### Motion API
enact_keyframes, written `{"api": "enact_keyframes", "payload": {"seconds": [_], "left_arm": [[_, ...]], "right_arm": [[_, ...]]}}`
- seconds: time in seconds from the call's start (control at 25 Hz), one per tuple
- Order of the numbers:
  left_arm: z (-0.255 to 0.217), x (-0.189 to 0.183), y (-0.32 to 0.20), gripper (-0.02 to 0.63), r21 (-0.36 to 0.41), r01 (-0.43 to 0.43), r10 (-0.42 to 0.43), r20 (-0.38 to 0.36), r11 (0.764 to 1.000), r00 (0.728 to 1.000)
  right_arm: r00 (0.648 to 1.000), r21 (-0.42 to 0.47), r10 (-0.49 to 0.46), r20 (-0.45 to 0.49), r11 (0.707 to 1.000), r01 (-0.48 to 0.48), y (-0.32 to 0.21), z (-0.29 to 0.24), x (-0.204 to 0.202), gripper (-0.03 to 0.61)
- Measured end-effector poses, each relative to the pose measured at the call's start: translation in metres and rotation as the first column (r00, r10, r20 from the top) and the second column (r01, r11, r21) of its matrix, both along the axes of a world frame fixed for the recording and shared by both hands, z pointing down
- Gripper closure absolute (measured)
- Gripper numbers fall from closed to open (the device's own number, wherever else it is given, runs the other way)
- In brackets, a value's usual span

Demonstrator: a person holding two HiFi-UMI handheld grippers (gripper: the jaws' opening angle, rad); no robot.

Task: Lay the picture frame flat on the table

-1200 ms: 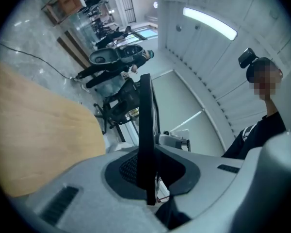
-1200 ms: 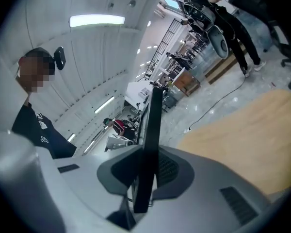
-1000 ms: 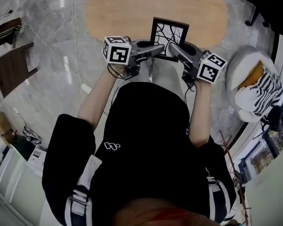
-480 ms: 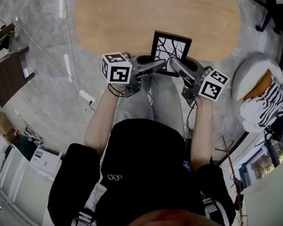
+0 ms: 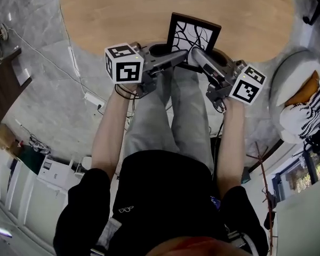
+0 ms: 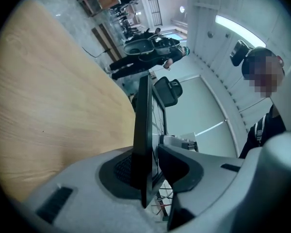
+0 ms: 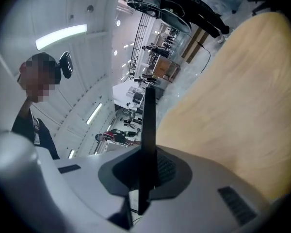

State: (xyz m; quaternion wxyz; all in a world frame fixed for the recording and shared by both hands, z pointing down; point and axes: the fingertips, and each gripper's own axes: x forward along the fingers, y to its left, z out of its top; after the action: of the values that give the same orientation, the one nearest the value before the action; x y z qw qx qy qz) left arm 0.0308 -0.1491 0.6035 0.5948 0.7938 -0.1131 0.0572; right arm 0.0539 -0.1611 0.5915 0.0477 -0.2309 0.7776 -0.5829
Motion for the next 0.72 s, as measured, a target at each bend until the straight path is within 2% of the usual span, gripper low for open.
{"api": "enact_keyframes", "payload": {"seconds": [0.08,0.16,0.28,0.36,0.44,0.48,0.6,0.72], "left_arm": [[0.013,-0.004,-0.004,0.500,0.020,0.014,-0.014,0.013,1.000,1.000],[0.026,-0.011,-0.011,0.480,0.059,0.045,-0.048,0.058,0.997,0.997],[0.044,-0.033,-0.027,0.477,0.113,0.145,-0.162,0.151,0.983,0.975],[0.049,-0.047,-0.035,0.477,0.134,0.204,-0.228,0.195,0.970,0.954],[0.045,-0.053,-0.036,0.479,0.149,0.236,-0.263,0.199,0.960,0.944],[0.043,-0.053,-0.036,0.488,0.158,0.243,-0.271,0.195,0.957,0.943],[0.043,-0.056,-0.040,0.586,0.184,0.252,-0.290,0.220,0.950,0.931],[0.048,-0.059,-0.039,0.600,0.166,0.254,-0.289,0.232,0.953,0.929]], "right_arm": [[1.000,-0.001,-0.005,0.016,1.000,0.005,-0.004,0.010,-0.002,0.545],[1.000,0.000,-0.002,0.010,1.000,0.002,-0.009,0.019,-0.002,0.547],[0.999,-0.017,0.038,-0.010,0.999,-0.038,-0.024,0.034,0.005,0.551],[0.997,-0.033,0.056,-0.051,0.998,-0.058,-0.035,0.050,0.011,0.551],[0.992,-0.046,0.041,-0.116,0.998,-0.047,-0.041,0.067,0.014,0.551],[0.989,-0.054,0.032,-0.144,0.998,-0.040,-0.044,0.076,0.015,0.551],[0.981,-0.092,0.025,-0.193,0.995,-0.043,-0.057,0.104,0.012,0.551],[0.973,-0.135,0.018,-0.230,0.990,-0.050,-0.069,0.129,0.004,0.551]]}}
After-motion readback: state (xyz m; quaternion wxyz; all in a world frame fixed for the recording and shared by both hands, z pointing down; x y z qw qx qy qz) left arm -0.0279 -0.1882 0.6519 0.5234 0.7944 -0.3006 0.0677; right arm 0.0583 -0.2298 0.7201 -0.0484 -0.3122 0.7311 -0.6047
